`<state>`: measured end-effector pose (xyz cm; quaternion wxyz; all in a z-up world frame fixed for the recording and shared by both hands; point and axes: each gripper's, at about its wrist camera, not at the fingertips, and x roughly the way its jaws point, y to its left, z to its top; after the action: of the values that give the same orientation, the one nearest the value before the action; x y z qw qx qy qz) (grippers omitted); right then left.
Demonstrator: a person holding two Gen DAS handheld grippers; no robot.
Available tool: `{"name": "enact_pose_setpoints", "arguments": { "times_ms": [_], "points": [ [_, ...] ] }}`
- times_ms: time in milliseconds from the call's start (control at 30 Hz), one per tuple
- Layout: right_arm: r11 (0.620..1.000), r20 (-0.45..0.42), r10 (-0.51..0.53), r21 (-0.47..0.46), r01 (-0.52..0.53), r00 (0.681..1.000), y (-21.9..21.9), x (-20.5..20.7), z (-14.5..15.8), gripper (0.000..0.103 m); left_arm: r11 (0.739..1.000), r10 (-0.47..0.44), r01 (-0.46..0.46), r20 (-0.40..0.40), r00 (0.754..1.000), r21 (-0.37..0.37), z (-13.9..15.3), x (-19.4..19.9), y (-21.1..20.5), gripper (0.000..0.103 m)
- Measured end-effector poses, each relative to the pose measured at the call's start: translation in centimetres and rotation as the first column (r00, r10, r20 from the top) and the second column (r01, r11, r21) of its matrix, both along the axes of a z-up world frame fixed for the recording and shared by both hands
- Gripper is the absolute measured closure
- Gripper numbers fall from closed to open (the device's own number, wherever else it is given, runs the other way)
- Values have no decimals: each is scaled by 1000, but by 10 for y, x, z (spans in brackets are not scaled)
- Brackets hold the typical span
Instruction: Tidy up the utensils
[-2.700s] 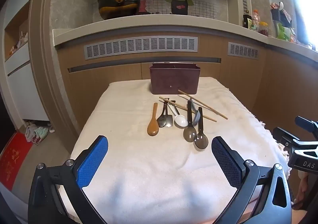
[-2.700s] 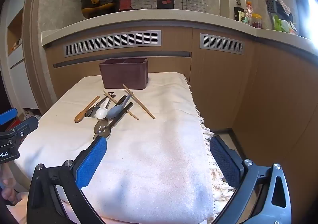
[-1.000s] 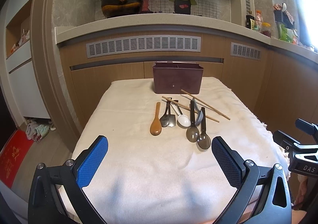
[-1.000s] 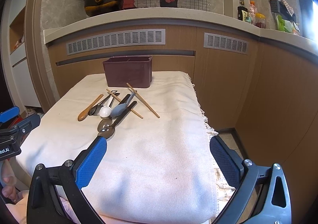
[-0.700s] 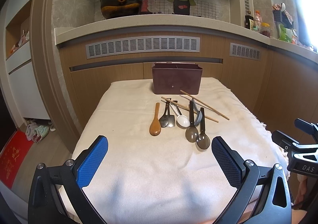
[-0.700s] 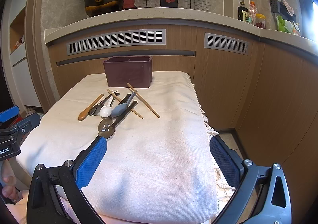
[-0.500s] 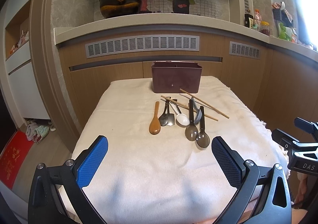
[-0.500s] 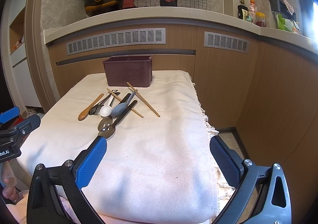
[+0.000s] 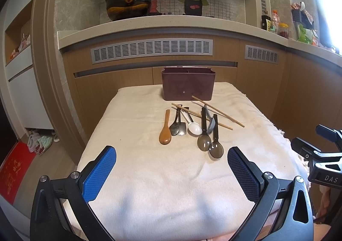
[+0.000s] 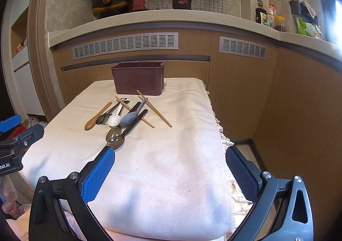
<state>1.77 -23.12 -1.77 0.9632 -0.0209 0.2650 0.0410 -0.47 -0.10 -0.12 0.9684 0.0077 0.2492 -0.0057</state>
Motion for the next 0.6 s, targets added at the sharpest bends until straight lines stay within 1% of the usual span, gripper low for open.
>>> {"name": "enact_pose_setpoints", "arguments": {
  "times_ms": [433,600],
  "points": [
    [1000,0,1,-1,-1,1000,0,0,0,0,1000,2,-2,-1,1000,1,0,0,0,0],
    [1000,0,6,-11,-6,1000,1,0,2,0,1000,-8,8,-14,1000,-3,-1,2,0,0]
  ]
}}
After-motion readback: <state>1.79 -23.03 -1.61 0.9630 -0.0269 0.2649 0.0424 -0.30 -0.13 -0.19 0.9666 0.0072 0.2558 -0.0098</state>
